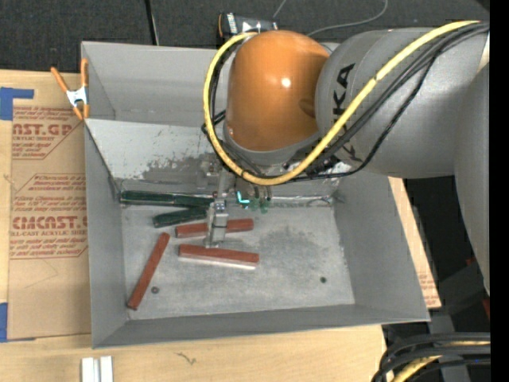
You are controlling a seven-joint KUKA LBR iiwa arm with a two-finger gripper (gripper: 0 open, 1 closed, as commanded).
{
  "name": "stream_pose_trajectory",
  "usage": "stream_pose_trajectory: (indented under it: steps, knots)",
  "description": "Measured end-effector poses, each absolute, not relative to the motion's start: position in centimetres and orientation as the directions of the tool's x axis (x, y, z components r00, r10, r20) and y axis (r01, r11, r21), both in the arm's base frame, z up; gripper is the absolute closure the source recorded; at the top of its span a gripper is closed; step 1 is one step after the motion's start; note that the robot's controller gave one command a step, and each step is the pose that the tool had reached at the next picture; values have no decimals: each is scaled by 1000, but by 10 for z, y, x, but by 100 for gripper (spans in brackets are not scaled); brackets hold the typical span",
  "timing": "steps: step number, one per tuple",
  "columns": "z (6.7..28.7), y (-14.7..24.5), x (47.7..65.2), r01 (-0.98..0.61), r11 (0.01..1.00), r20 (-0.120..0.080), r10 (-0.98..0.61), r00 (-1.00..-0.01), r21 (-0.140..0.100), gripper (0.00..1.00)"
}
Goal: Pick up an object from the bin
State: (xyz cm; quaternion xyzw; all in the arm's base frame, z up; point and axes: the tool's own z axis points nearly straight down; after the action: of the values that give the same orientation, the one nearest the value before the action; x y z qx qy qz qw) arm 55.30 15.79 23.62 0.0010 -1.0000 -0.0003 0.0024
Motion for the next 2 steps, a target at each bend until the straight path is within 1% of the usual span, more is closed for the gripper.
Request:
stream_pose_trajectory:
  steps: [1,2]
  knots:
    - [68,133,535,-135,991,-5,-135,-991,1,0]
    - [75,134,540,-134,991,-17,-134,-991,3,100]
